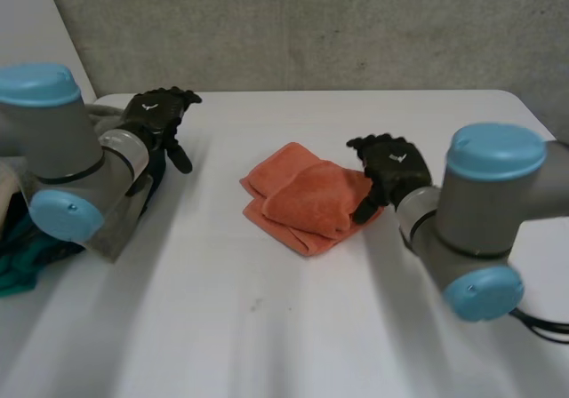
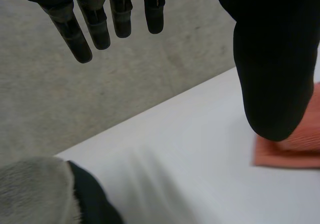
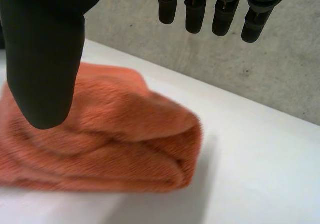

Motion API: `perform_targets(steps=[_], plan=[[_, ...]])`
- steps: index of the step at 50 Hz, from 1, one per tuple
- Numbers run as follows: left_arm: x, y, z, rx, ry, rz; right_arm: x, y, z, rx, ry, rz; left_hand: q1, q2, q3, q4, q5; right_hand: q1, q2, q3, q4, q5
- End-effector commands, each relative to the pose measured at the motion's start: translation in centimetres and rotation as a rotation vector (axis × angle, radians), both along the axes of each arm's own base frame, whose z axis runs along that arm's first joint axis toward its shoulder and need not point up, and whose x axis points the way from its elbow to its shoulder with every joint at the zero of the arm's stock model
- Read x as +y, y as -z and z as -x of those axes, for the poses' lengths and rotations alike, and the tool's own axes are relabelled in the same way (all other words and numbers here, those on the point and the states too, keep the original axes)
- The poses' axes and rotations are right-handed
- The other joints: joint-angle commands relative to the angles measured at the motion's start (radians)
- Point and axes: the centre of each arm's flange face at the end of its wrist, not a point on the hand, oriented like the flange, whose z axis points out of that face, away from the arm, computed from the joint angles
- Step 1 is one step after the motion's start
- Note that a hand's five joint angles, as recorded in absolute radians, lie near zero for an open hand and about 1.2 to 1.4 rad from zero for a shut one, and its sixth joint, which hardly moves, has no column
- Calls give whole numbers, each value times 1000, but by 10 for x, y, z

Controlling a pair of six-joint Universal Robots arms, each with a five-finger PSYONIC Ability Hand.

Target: Fold the laundry.

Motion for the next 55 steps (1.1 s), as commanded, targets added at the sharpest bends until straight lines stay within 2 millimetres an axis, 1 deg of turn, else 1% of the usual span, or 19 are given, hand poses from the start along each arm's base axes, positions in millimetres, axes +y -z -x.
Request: perform_targets(steps=[1, 4, 5, 7, 8, 10, 11, 12, 14, 15, 19, 24, 34, 47, 48, 52, 53, 54, 55], plan=[[71, -31, 11, -8, 88, -152, -51, -8, 28, -68, -53, -68, -28, -31, -35, -31, -49, -43, -32, -32, -31, -45], [100, -36, 17, -27, 125, -189, -70, -4, 40, -103, -48, -129, -28, -31, -35, -31, -49, -43, -32, -32, -31, -45], [119, -39, 23, -33, 162, -198, -83, 0, 50, -130, -32, -172, -28, -31, -35, -31, -49, -43, -32, -32, -31, -45], [136, -41, 28, -39, 198, -199, -94, 4, 57, -148, -23, -203, -28, -31, -35, -31, -49, -43, -32, -32, -31, -45], [153, -40, 33, -47, 234, -201, -104, 10, 64, -167, -17, -238, -28, -31, -35, -31, -49, -43, -32, -32, -31, -45], [170, -41, 39, -47, 271, -187, -113, 17, 69, -179, -20, -267, -28, -31, -35, -31, -49, -43, -32, -32, -31, -45], [183, -42, 43, -43, 300, -165, -116, 21, 71, -184, -30, -281, -28, -31, -35, -31, -49, -43, -32, -32, -31, -45], [189, -43, 46, -39, 314, -152, -120, 27, 73, -194, -49, -306, -28, -31, -35, -31, -49, -43, -32, -32, -31, -45], [201, -43, 51, -34, 343, -124, -124, 34, 74, -206, -75, -324, -28, -31, -35, -31, -49, -43, -32, -32, -31, -45], [212, -43, 55, -28, 368, -99, -125, 39, 72, -216, -103, -335, -28, -31, -35, -31, -49, -43, -32, -32, -31, -45], [227, -44, 63, -19, 395, -15, -123, 50, 66, -239, -151, -366, -28, -31, -35, -31, -49, -43, -32, -32, -31, -45], [235, -44, 67, -47, 391, 58, -115, 56, 53, -251, -199, -380, -28, -31, -35, -31, -49, -43, -32, -32, -31, -45], [248, -44, 65, -61, 406, 71, -106, 61, 32, -279, -241, -355, -28, -31, -35, -31, -49, -43, -32, -32, -31, -45], [252, -48, 60, -54, 405, 77, -97, 75, 14, -244, -245, -342, -28, -31, -35, -31, -49, -43, -32, -32, -31, -45], [252, -48, 59, -53, 405, 79, -97, 75, 14, -242, -241, -337, -28, -31, -35, -31, -49, -5, 6, 6, 7, -7], [251, -50, 58, -48, 400, 86, -99, 76, 11, -235, -230, -315, -28, -31, -35, -31, -49, 484, 495, 496, 497, 483], [251, -50, 57, -48, 400, 86, -101, 76, 11, -237, -225, -306, -28, -31, -35, -31, -49, 823, 834, 834, 835, 821], [251, -50, 57, -48, 399, 86, -101, 75, 12, -238, -222, -303, -28, -31, -35, -31, -49, 1038, 1049, 1050, 1051, 1037], [251, -50, 57, -46, 399, 88, -103, 74, 13, -239, -219, -297, -28, -31, -35, -31, -49, 1177, 1188, 1189, 1190, 1176]])
